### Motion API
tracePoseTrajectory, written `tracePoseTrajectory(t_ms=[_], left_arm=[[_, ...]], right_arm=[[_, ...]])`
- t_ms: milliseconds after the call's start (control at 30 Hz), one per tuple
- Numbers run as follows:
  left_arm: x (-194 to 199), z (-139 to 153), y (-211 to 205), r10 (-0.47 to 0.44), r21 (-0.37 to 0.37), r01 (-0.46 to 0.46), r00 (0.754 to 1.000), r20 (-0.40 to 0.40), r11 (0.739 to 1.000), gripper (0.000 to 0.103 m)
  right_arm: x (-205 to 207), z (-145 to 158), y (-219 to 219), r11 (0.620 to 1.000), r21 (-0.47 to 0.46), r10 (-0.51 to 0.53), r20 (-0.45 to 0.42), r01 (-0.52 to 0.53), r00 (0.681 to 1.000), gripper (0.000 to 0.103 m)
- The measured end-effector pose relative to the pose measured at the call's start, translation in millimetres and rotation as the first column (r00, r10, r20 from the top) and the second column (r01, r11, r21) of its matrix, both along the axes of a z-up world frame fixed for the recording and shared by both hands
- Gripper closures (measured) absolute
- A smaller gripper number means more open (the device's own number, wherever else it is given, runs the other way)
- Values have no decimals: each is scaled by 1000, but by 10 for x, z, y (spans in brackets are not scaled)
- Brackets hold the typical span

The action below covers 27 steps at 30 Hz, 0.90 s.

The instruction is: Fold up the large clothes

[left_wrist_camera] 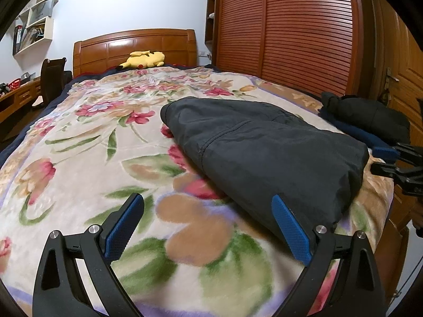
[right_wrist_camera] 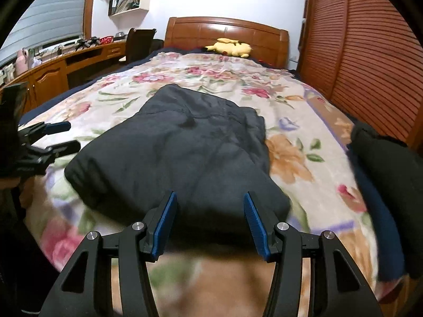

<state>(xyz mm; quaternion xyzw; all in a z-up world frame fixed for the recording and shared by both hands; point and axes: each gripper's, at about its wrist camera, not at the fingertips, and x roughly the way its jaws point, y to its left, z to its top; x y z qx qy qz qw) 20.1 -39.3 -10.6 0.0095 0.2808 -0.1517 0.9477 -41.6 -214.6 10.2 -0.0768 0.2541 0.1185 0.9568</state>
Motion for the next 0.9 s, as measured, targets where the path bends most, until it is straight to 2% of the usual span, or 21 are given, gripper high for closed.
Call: tracePoseTrajectory(t_ms=[133,267,600,833,900], left_arm=[[-7,-9,1,2,3,-2,1000,-1,1000,6],[-14,-18,0,4,4,-4,1000,-2,1000,6],[37,-8,29,7,0,-7,1000,-21,1000,6],[235,94,118,15,-45,-18,998,-63,999,6],[301,123,134,25,-35,-28,997,-68,999,6]], right_arm=[[-209,-82,-141,999,22,-25,-16,25,1000,48],[-247,-155,-261,997,44,-66,-26,67,997,48],[60,-264,-284,993,86,-71,-65,76,995,48],[267,-398,-266,991,115,-67,-76,75,995,48],[309,-425,-267,990,119,-61,-73,69,995,48]])
